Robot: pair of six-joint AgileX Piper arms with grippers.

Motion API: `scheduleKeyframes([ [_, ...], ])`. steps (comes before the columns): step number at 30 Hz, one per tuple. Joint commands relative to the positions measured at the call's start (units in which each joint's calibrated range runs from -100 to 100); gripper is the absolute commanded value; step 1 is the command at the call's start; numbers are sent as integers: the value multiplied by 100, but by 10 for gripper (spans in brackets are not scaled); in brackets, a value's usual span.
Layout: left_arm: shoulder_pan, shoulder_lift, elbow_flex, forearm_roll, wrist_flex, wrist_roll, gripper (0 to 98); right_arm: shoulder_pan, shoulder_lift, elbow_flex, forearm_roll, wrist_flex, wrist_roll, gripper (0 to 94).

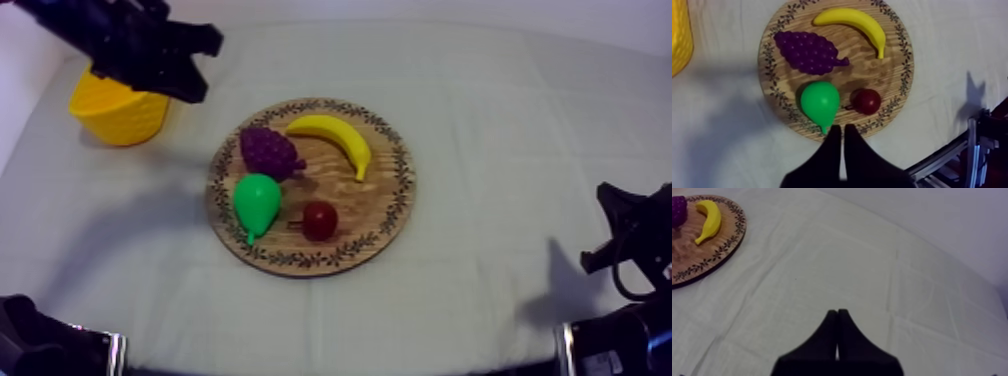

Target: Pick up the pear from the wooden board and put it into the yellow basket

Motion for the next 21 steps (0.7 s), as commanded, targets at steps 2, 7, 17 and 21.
scheduleKeyframes([
  [2,32,265,-235,42,-12,184,0,1,-3,-2,0,-1,1,2],
  [7,60,394,-517,2,-8,465,29,1,-3,-2,0,-1,1,2],
  [17,174,542,-752,-149,30,735,246,1,-3,-2,0,-1,1,2],
  [21,212,593,-729,-175,-29,842,389,1,-3,-2,0,-1,1,2],
])
